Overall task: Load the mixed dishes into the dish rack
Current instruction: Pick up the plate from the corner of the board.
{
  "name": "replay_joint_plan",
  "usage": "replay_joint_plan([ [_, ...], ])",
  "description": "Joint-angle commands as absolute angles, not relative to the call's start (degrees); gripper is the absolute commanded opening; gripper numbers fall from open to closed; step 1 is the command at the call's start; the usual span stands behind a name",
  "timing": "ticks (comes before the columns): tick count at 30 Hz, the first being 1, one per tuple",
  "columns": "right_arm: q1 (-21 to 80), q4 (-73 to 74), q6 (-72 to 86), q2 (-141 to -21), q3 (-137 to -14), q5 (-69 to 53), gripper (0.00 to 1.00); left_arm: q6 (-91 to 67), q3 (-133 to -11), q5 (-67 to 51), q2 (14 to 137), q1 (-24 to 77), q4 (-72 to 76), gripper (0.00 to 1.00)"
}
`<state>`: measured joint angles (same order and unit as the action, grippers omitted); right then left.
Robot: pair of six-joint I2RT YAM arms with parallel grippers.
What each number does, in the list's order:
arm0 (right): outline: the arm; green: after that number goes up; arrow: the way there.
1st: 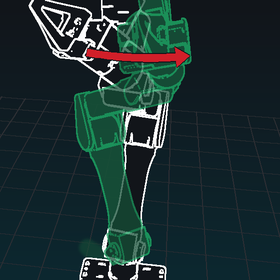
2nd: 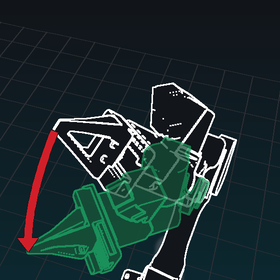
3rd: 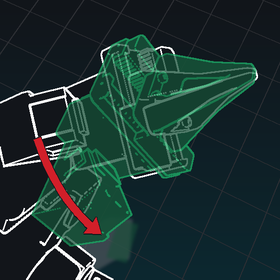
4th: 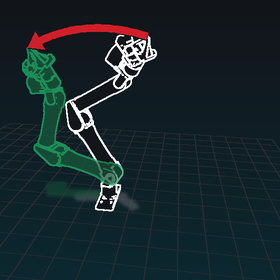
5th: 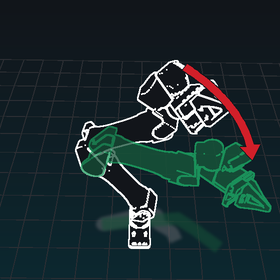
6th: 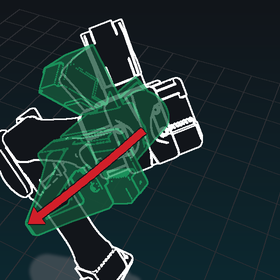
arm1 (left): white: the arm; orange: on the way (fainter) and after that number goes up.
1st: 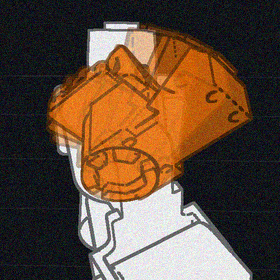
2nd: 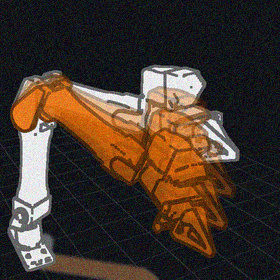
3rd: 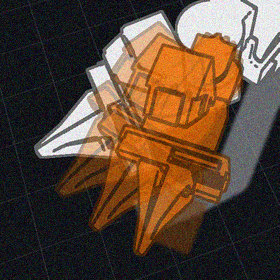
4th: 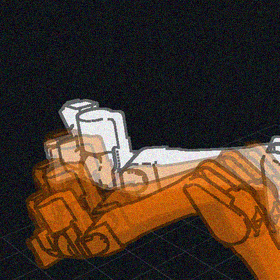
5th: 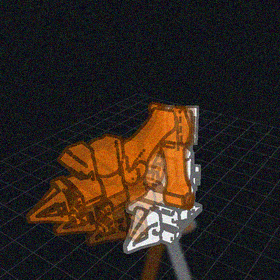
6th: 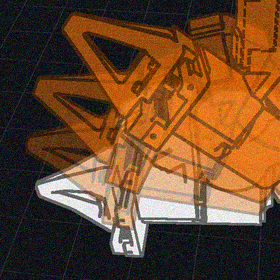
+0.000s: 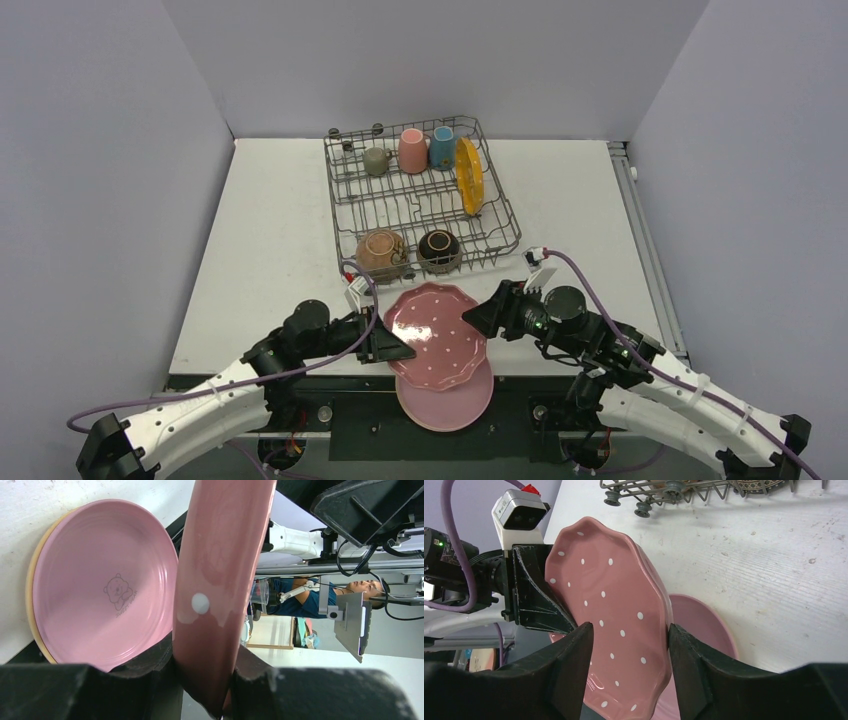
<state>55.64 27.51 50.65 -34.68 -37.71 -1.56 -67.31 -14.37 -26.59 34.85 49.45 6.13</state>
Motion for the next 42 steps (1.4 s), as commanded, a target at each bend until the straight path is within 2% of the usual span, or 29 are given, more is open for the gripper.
replay_joint_plan([
  [1, 55.44, 21.22, 51.70, -35.19, -35.86, -7.42, 0.53, -68.23, -17.37, -29.29, 33.22, 48.56, 17.95, 0.00],
  [20, 53.29, 19.61, 52.10, -33.31, -28.42, -8.26, 0.55, -67.27, -21.88, -30.89, 29.30, 48.53, 13.89, 0.00],
  [23, 53.05, 17.12, 53.10, -31.82, -27.15, -9.84, 0.52, -67.31, -21.97, -31.18, 29.07, 48.55, 13.99, 0.00],
  [31, 52.83, -3.73, 60.54, -28.57, -20.34, -19.90, 0.39, -67.50, -20.84, -31.89, 29.92, 48.57, 16.76, 0.00],
  [33, 52.76, -7.07, 61.81, -28.89, -19.85, -20.81, 0.33, -67.36, -20.67, -31.99, 30.43, 48.57, 17.11, 0.00],
  [34, 52.81, -7.90, 62.01, -29.28, -19.90, -20.95, 0.26, -67.31, -20.66, -32.08, 30.94, 48.53, 17.48, 0.00],
  [35, 52.77, -8.04, 61.78, -29.80, -20.20, -21.06, 0.14, -67.27, -20.72, -32.32, 31.47, 48.52, 17.66, 0.00],
  [37, 52.70, -7.00, 60.45, -30.36, -21.50, -20.34, 0.00, -67.05, -21.05, -32.58, 32.22, 48.44, 17.73, 0.00],
  [40, 52.39, -2.28, 57.65, -30.88, -24.30, -17.28, 0.00, -65.41, -22.41, -32.62, 33.24, 47.91, 15.13, 0.00],
  [41, 52.16, 0.66, 55.70, -31.41, -26.20, -16.42, 0.00, -64.83, -23.53, -32.61, 33.78, 47.44, 12.84, 0.01],
  [42, 52.05, 2.26, 54.70, -31.74, -27.38, -14.85, 0.00, -63.23, -24.20, -32.35, 34.03, 47.10, 11.16, 0.15],
])
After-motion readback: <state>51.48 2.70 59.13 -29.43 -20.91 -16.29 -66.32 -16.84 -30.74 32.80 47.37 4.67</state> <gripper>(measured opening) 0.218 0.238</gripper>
